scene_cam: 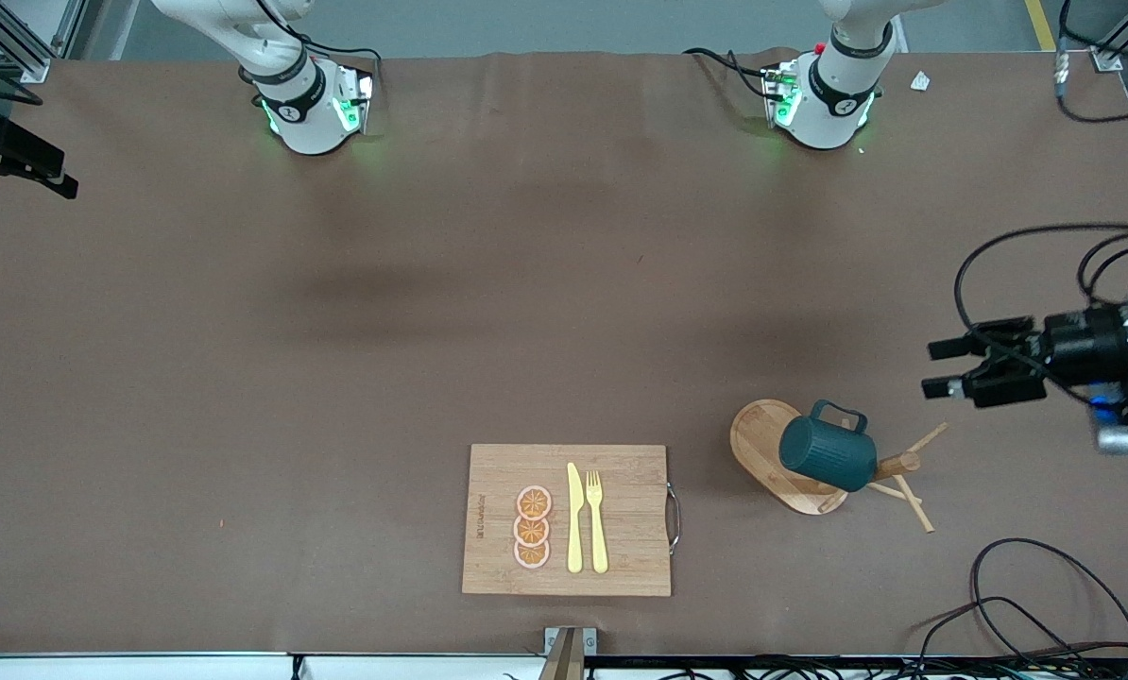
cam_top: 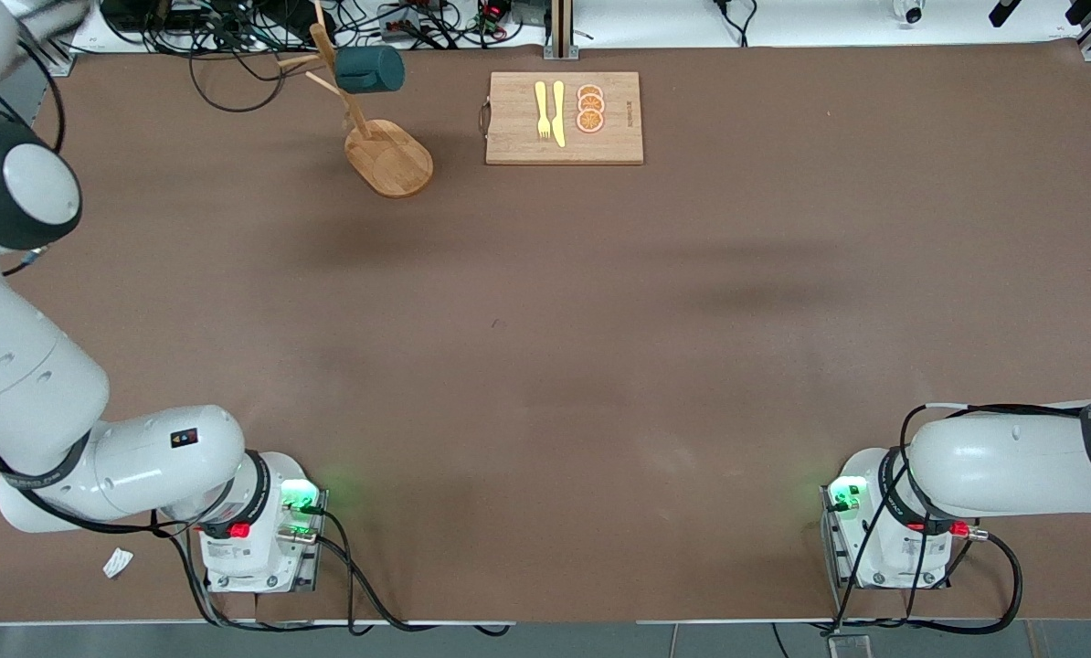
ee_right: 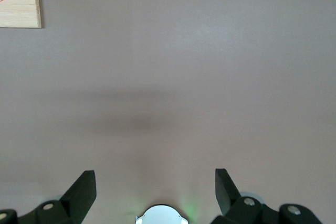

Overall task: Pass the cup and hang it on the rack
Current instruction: 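Open the left gripper and pull it back from the mug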

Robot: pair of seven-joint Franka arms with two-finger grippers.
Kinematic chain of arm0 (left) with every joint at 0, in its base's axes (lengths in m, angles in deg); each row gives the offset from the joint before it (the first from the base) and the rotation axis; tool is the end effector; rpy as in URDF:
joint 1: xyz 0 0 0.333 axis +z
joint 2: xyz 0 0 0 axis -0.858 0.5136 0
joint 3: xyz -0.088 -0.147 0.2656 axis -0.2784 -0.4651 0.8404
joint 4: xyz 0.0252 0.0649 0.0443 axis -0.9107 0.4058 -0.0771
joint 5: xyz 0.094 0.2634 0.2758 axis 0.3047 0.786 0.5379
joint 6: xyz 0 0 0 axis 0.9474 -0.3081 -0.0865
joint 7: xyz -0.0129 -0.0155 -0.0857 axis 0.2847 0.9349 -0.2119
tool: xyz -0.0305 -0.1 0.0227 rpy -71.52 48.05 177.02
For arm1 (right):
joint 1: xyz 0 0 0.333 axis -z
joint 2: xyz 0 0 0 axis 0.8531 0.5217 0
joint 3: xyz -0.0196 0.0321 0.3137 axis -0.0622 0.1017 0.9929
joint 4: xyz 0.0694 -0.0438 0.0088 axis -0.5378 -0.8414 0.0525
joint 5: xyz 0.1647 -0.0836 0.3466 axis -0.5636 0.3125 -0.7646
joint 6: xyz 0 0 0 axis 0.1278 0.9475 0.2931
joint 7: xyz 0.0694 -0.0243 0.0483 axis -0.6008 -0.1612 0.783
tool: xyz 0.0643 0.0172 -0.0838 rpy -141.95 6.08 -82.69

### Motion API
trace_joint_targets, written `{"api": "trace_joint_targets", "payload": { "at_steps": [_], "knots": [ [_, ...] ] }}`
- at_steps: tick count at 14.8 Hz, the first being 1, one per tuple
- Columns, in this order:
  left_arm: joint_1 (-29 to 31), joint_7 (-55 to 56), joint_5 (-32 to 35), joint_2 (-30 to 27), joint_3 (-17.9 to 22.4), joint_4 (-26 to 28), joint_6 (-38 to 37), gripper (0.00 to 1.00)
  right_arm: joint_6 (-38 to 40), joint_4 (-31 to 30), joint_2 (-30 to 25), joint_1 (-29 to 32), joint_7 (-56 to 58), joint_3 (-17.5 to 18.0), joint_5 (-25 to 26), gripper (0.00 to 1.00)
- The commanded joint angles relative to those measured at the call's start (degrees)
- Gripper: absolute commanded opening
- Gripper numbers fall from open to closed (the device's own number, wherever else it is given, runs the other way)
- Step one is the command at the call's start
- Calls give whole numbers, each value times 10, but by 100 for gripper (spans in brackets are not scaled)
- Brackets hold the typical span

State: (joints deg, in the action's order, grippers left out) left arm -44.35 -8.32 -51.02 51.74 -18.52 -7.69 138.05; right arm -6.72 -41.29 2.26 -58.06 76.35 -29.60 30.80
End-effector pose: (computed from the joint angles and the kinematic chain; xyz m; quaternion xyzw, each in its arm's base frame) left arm 0.6514 0.0018 0.5238 0.8808 0.2937 -0.1336 0.3465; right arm 0.5066 -0.0346 0.6707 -0.9992 -0.0075 0.0363 0.0131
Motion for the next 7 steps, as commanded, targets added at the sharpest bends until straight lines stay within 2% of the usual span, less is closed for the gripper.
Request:
{"api": "trace_joint_targets", "payload": {
  "at_steps": [1,4,7],
  "knots": [
    [-2,1,135,-69,-37,15,-15,100,1,-6,-7,3,9,0,7,100],
    [-2,-78,275,-106,-73,15,-40,100,1,-6,-7,3,9,0,14,100],
    [-2,-170,345,-144,-78,20,-49,100,1,-7,-7,2,9,1,16,100]
  ]
}}
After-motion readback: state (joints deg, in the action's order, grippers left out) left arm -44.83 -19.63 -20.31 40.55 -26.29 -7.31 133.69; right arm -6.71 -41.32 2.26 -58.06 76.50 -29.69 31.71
